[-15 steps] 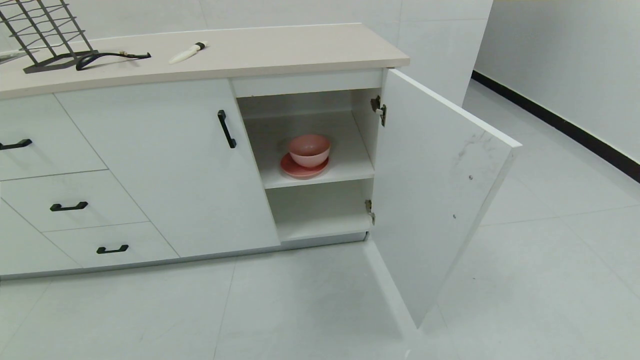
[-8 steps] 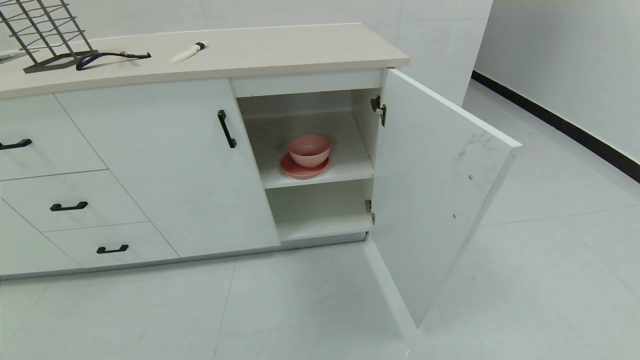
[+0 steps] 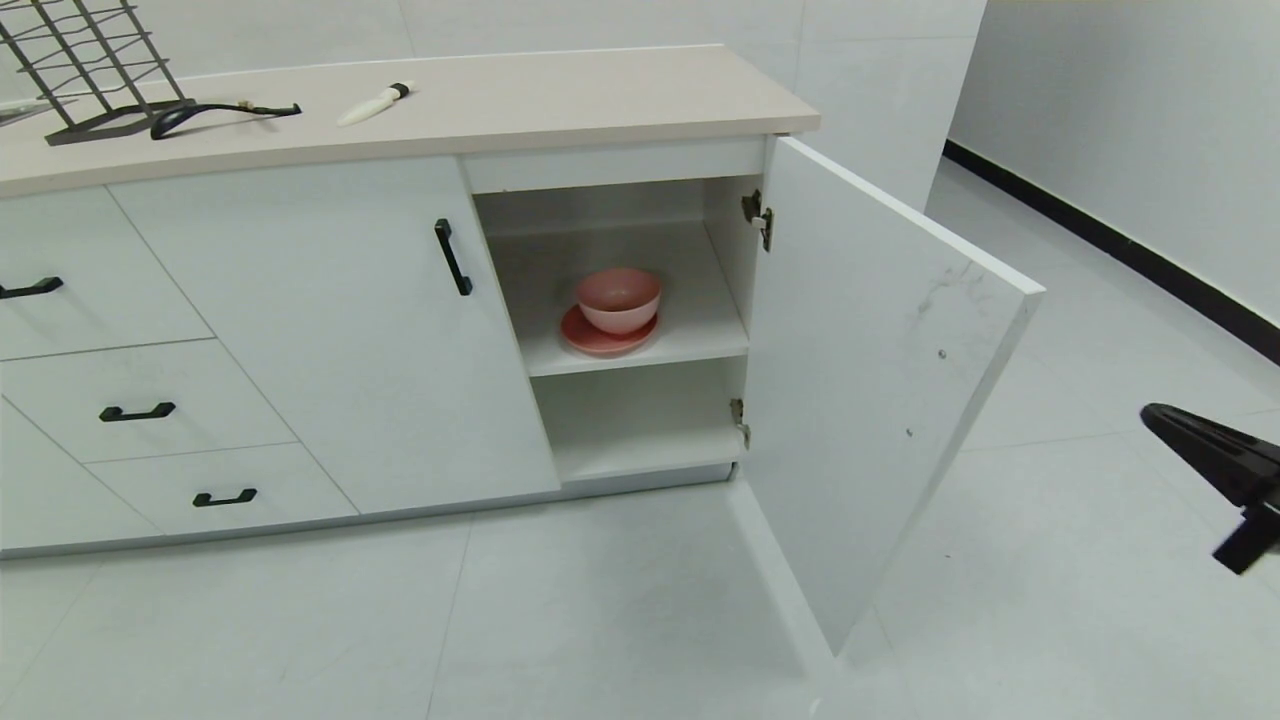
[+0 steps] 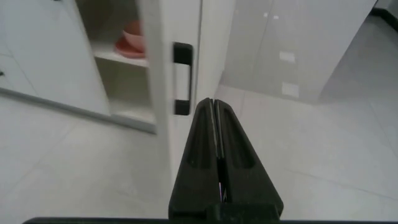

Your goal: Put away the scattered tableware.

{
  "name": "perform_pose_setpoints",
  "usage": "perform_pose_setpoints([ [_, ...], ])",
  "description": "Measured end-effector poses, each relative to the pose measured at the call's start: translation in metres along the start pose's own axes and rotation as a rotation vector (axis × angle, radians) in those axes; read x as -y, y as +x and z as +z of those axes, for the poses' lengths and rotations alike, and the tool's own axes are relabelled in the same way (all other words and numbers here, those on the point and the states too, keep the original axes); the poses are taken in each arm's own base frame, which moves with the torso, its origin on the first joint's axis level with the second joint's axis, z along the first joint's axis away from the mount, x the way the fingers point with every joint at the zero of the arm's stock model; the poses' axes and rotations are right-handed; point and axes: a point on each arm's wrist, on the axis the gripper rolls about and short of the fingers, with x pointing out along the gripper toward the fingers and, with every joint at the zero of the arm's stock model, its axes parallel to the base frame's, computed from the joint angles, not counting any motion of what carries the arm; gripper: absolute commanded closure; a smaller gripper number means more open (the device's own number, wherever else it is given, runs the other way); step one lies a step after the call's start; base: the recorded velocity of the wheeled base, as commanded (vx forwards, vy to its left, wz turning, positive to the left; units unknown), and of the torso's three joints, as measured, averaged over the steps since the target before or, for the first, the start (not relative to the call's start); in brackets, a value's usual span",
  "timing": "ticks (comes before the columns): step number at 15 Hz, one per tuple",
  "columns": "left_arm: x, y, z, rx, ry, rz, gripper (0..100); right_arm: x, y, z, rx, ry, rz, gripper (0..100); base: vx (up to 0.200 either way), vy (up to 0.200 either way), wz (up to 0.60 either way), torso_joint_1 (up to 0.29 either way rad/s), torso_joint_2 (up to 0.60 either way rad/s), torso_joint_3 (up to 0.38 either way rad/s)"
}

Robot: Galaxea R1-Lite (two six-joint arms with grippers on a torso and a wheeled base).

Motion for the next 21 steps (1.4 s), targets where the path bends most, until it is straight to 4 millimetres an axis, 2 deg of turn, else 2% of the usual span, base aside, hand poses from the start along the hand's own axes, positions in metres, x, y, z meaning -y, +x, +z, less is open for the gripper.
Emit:
perform_pose_setpoints([
  [2, 0.000, 0.000, 0.000, 0.000, 0.000, 0.000, 0, 0.021, 0.036, -0.004, 0.020, -0.024, 0.000, 100, 0.000, 0.000, 0.00, 0.000, 0.00, 0.000],
  [5, 0.000, 0.000, 0.000, 0.000, 0.000, 0.000, 0, 0.042, 0.077, -0.014, 0.035, -0.036, 0.008, 100, 0.000, 0.000, 0.00, 0.000, 0.00, 0.000],
  [7, 0.000, 0.000, 0.000, 0.000, 0.001, 0.000, 0, 0.052, 0.101, -0.012, 0.077, -0.058, 0.024, 100, 0.000, 0.000, 0.00, 0.000, 0.00, 0.000],
  [9, 0.000, 0.000, 0.000, 0.000, 0.000, 0.000, 0, 0.054, 0.125, -0.009, 0.132, -0.090, 0.100, 100, 0.000, 0.000, 0.00, 0.000, 0.00, 0.000],
  [11, 0.000, 0.000, 0.000, 0.001, 0.000, 0.000, 0, 0.046, 0.145, -0.011, 0.170, -0.120, 0.202, 100, 0.000, 0.000, 0.00, 0.000, 0.00, 0.000],
  [15, 0.000, 0.000, 0.000, 0.000, -0.001, 0.000, 0, 0.033, 0.155, -0.014, 0.184, -0.130, 0.281, 100, 0.000, 0.000, 0.00, 0.000, 0.00, 0.000],
  [21, 0.000, 0.000, 0.000, 0.000, -0.002, 0.000, 0, 0.004, 0.150, -0.008, 0.195, -0.112, 0.361, 100, 0.000, 0.000, 0.00, 0.000, 0.00, 0.000],
])
